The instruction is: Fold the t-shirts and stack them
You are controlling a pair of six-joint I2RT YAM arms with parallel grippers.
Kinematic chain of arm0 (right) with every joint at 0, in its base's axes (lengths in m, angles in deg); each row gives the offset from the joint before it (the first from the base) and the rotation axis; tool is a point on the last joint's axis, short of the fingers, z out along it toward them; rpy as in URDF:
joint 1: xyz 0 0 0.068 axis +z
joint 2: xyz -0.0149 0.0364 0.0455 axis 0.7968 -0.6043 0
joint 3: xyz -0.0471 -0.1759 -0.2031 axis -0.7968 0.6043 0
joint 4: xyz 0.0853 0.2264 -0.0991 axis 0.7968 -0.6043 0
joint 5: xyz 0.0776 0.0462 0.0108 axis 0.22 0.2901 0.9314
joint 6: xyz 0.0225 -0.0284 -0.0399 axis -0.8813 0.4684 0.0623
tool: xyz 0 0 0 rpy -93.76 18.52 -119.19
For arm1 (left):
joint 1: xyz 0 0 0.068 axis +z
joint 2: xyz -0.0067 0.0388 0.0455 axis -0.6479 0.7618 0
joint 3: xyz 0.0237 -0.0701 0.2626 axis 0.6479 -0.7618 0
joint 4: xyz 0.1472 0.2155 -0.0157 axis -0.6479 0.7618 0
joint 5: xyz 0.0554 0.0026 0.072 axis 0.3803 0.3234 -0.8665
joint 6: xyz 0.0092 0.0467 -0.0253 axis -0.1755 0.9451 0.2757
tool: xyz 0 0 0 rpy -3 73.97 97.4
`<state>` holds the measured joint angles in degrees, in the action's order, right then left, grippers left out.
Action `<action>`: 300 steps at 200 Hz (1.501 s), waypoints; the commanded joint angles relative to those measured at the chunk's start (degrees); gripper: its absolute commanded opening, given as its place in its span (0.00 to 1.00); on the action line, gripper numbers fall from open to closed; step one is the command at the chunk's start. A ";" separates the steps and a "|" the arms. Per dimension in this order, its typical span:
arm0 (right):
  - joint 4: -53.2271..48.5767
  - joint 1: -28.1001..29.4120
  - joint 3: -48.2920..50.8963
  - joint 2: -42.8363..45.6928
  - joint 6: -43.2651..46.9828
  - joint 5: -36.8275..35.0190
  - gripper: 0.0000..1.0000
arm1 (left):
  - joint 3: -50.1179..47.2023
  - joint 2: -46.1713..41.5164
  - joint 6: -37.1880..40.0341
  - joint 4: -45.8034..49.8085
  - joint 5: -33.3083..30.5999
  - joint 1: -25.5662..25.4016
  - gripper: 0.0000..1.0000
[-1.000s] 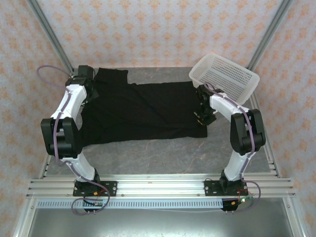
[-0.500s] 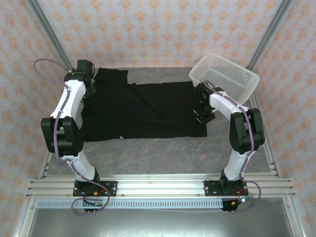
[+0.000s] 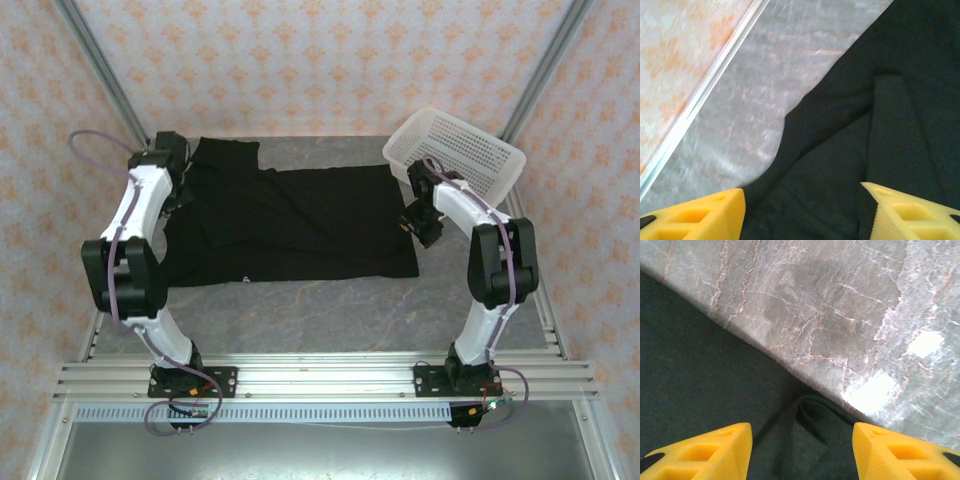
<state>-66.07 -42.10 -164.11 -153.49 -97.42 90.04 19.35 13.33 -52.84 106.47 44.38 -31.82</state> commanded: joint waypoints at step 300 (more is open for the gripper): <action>0.80 -0.26 23.07 11.06 6.25 -1.55 0.00 | -34.65 -8.28 -13.79 -6.70 9.83 13.01 0.00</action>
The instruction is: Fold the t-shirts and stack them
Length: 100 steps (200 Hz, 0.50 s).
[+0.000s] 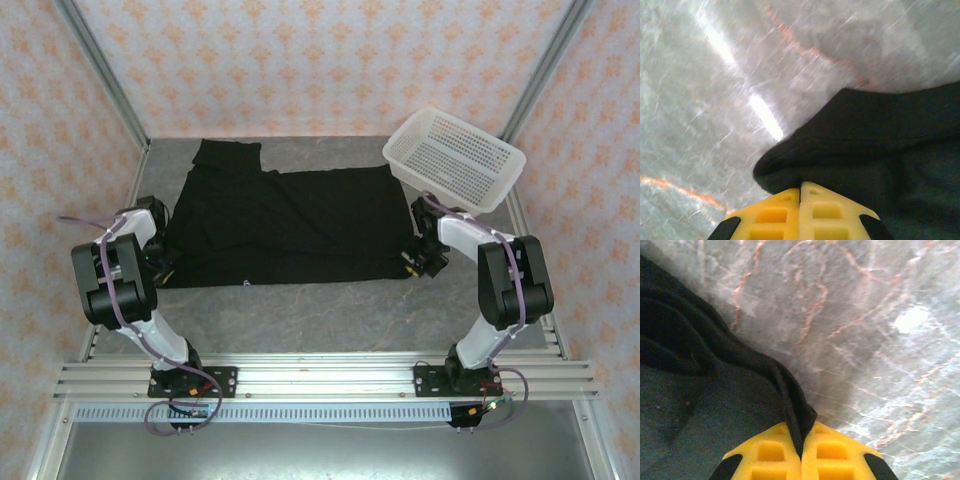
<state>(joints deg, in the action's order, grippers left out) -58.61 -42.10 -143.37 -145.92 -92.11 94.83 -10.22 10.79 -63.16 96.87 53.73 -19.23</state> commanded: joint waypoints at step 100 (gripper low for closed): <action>-12.50 -0.21 7.65 15.52 -0.03 -6.06 0.40 | -14.05 -20.36 -6.19 7.12 -2.78 0.39 0.02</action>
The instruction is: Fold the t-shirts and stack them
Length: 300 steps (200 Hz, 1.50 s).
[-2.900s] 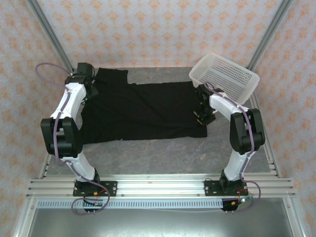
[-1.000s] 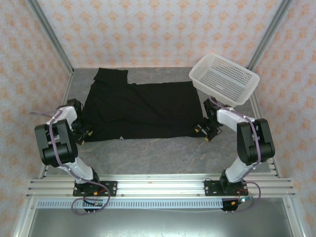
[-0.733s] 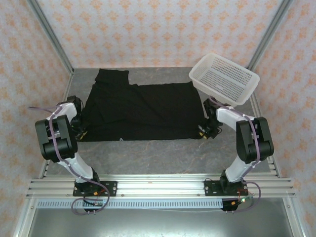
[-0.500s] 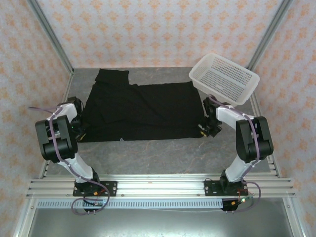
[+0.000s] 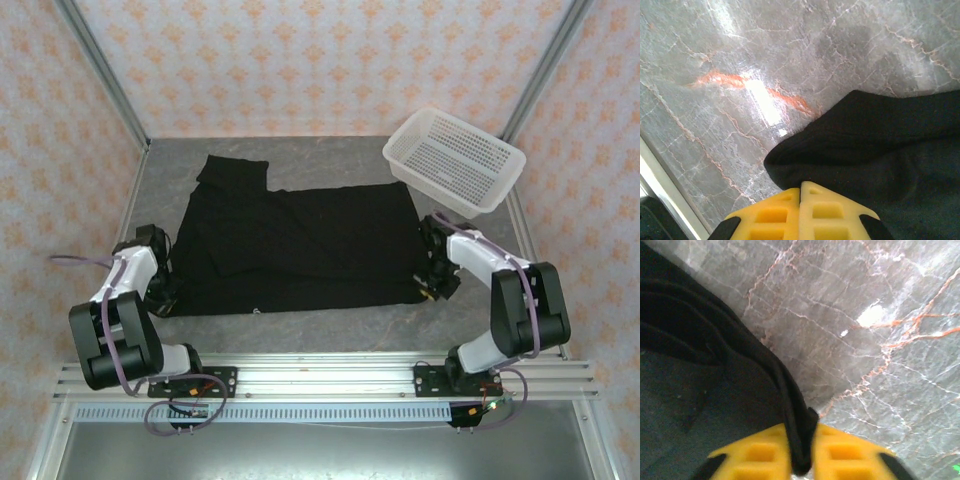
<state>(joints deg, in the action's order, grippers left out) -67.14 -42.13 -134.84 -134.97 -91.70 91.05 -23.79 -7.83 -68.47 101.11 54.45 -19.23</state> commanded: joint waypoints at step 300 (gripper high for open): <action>17.96 -0.72 -10.47 -11.00 -17.50 5.45 0.06 | 10.40 -4.97 -11.50 -5.59 12.68 -25.04 0.57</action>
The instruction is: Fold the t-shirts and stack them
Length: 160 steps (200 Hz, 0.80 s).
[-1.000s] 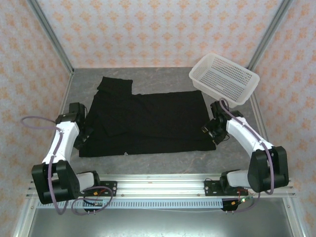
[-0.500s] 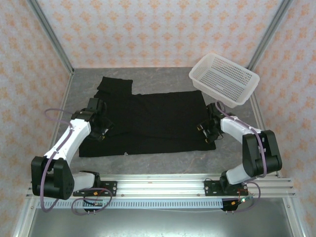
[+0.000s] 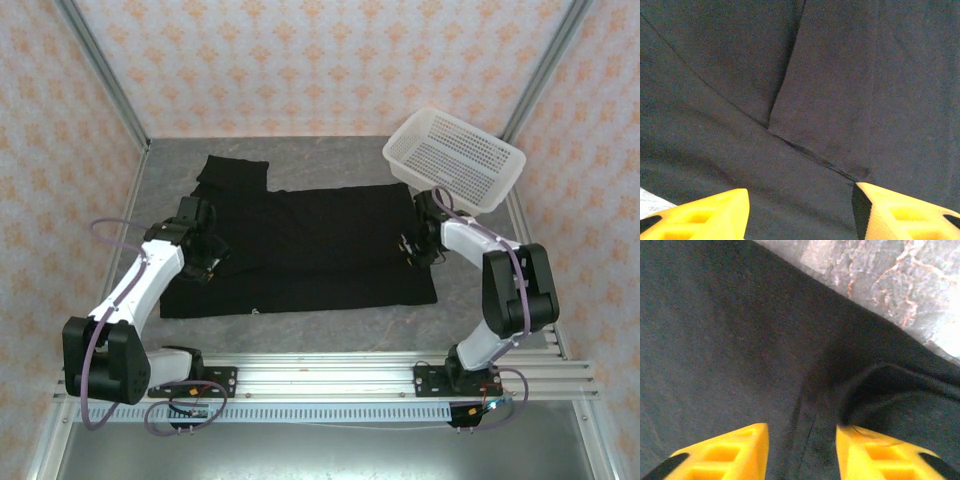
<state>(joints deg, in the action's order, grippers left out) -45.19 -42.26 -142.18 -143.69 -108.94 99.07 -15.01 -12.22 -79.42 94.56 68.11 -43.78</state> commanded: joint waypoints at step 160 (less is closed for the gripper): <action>-5.65 -0.43 -3.40 4.66 5.82 -1.32 0.20 | 1.46 12.73 -2.57 -6.76 0.11 1.53 0.55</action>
<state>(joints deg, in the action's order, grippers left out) -50.66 -44.09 -147.76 -142.95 -105.75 95.79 -14.44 -3.26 -82.68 89.33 69.97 -43.60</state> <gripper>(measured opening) 0.178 0.564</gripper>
